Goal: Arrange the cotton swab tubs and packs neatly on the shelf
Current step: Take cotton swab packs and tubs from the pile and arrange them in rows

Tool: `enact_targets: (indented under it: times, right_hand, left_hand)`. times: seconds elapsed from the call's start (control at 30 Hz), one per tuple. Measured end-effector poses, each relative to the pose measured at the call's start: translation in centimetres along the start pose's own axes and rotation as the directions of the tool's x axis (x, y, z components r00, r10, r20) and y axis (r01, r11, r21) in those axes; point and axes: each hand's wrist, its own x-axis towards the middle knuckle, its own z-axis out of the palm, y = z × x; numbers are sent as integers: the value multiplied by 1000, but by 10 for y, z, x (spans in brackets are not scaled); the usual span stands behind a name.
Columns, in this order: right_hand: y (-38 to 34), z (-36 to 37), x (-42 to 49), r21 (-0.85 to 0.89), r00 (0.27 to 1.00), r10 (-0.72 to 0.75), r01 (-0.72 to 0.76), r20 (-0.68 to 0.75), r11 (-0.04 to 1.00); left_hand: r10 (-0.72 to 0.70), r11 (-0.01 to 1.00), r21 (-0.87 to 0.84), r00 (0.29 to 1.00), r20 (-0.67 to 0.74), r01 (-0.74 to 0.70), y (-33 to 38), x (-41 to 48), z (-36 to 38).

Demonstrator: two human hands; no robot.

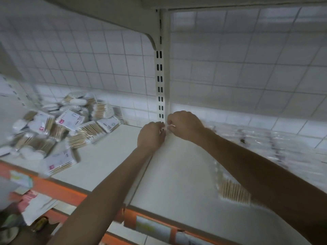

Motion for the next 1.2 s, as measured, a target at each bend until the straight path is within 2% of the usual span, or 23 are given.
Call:
enact_targets:
  times: [0.1, 0.23, 0.4, 0.63, 0.83, 0.93, 1.07, 1.2]
  right_hand:
    - [-38, 16, 16, 57, 998, -40, 37, 40, 998]
    - [-85, 44, 41, 137, 994, -56, 43, 94, 990]
    - [-134, 79, 71, 253, 993, -44, 15, 107, 967]
    - [-196, 117, 110, 362, 997, -25, -5, 78, 932]
    - [-226, 133, 123, 395, 994, 68, -97, 87, 913]
    - [-233, 134, 122, 351, 988, 112, -143, 106, 925]
    - [-231, 130, 116, 353, 989, 126, -146, 80, 924]
    - [-214, 107, 102, 389, 986, 162, -161, 28, 907]
  left_hand:
    - [-38, 995, 92, 999, -16, 39, -42, -5, -23]
    - [-62, 951, 301, 998, -33, 69, -98, -13, -53]
    - [-128, 900, 412, 990, -67, 144, -152, -20, -85]
    - [-133, 889, 432, 989, -71, 151, -198, -33, -126]
    - [-295, 890, 407, 941, 165, 208, -217, -62, -148]
    - [-322, 885, 416, 921, 221, 210, -225, -69, -143]
    - [-284, 910, 362, 941, 183, 204, -227, -71, -139]
    - [-151, 954, 280, 978, 145, 106, -216, -67, -134]
